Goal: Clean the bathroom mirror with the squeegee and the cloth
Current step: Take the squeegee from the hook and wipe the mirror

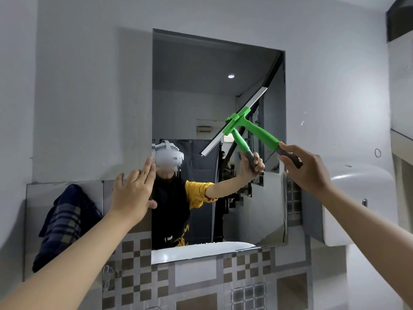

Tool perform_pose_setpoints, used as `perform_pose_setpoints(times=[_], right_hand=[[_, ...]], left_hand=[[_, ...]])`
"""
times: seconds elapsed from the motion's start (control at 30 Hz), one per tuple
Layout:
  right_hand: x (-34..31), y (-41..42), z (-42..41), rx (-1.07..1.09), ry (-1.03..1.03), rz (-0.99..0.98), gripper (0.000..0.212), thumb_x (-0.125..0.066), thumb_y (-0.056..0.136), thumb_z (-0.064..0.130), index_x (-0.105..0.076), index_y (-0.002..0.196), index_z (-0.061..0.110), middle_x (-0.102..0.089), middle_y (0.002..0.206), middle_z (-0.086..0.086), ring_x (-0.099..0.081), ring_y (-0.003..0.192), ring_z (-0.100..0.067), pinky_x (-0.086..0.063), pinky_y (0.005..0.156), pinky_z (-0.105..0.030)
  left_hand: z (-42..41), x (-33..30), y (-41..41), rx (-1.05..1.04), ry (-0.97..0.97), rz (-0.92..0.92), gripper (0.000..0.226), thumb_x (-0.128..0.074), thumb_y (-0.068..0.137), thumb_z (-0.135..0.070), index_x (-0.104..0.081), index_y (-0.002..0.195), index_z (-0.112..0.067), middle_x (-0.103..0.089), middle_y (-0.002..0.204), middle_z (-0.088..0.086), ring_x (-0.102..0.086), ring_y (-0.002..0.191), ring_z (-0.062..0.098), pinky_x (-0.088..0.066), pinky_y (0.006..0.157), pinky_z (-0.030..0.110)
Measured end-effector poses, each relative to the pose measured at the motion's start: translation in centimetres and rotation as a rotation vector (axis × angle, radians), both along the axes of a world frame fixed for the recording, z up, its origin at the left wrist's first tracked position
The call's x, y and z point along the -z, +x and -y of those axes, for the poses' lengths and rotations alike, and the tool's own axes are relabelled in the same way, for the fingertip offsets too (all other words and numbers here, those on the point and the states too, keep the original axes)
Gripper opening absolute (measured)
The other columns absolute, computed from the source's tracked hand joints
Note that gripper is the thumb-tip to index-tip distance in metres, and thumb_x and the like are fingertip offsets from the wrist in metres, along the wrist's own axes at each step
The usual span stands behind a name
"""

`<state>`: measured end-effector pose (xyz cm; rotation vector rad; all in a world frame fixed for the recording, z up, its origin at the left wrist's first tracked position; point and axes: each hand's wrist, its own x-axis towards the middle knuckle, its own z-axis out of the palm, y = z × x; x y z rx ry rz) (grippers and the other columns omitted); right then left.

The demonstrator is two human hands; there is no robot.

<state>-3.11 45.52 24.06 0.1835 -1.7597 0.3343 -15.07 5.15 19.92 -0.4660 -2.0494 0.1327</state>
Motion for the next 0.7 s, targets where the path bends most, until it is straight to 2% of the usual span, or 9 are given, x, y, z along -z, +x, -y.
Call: perform_pose_setpoints(times=[0.17,0.23,0.3,0.4,0.47,0.6,0.7], right_hand=[[0.6,0.8,-0.1,0.017,-0.041,0.018,0.028,-0.066,0.089,0.017,-0.065,0.117,0.017,-0.070,0.072,-0.003,-0.058,0.052,-0.027,-0.053,0.053,-0.035],[1.1,1.6,-0.2,0.016,-0.074,0.028,0.025,-0.065,0.089,0.016,-0.065,0.113,0.016,-0.061,0.060,0.012,-0.053,0.048,-0.010,-0.046,0.051,-0.024],[2.0,2.0,-0.9,0.024,-0.150,0.030,0.024,-0.065,0.088,0.013,-0.065,0.113,0.013,-0.053,0.055,0.016,-0.054,0.050,-0.005,-0.036,0.047,-0.010],[3.7,2.9,-1.5,0.044,-0.294,0.047,0.026,-0.064,0.090,0.016,-0.064,0.116,0.016,-0.052,0.061,0.012,-0.050,0.050,-0.010,-0.038,0.048,-0.014],[4.6,3.3,-1.1,0.056,-0.337,0.089,0.024,-0.060,0.092,0.023,-0.062,0.116,0.023,-0.058,0.064,0.003,-0.051,0.050,-0.017,-0.042,0.048,-0.027],[5.4,3.0,3.1,-0.028,-0.417,0.083,0.019,-0.055,0.094,0.020,-0.056,0.107,0.034,-0.061,0.072,-0.003,-0.053,0.053,-0.017,-0.044,0.047,-0.025],[5.3,2.8,6.9,-0.050,-0.563,0.104,0.013,-0.050,0.096,0.017,-0.054,0.107,0.023,-0.057,0.074,0.002,-0.052,0.055,-0.009,-0.040,0.044,-0.022]], left_hand=[[-0.1,0.0,0.0,0.004,0.009,0.010,0.110,-0.090,0.041,-0.036,-0.043,0.135,-0.003,-0.037,0.147,0.011,-0.058,0.101,0.032,-0.046,0.080,0.056],[-0.1,0.0,0.0,-0.006,0.007,0.010,0.111,-0.090,0.039,-0.038,-0.044,0.134,-0.003,-0.037,0.146,0.011,-0.058,0.101,0.031,-0.046,0.080,0.055],[0.0,0.0,0.1,-0.006,0.003,0.010,0.112,-0.091,0.037,-0.038,-0.045,0.133,-0.002,-0.039,0.146,0.012,-0.058,0.099,0.032,-0.046,0.079,0.056],[0.0,-0.1,0.1,-0.002,-0.017,0.007,0.113,-0.093,0.033,-0.034,-0.048,0.130,0.001,-0.042,0.142,0.015,-0.060,0.096,0.036,-0.047,0.075,0.058],[-0.1,-0.1,0.1,-0.007,-0.029,0.004,0.112,-0.093,0.032,-0.033,-0.049,0.128,0.003,-0.044,0.141,0.017,-0.060,0.095,0.038,-0.048,0.073,0.058],[-0.2,-0.1,0.1,-0.014,-0.033,0.011,0.112,-0.093,0.033,-0.031,-0.048,0.129,0.004,-0.043,0.141,0.019,-0.060,0.095,0.039,-0.047,0.074,0.058],[-0.2,0.0,0.1,-0.017,-0.026,0.013,0.112,-0.093,0.033,-0.031,-0.047,0.129,0.004,-0.042,0.142,0.018,-0.058,0.094,0.038,-0.046,0.075,0.058]])
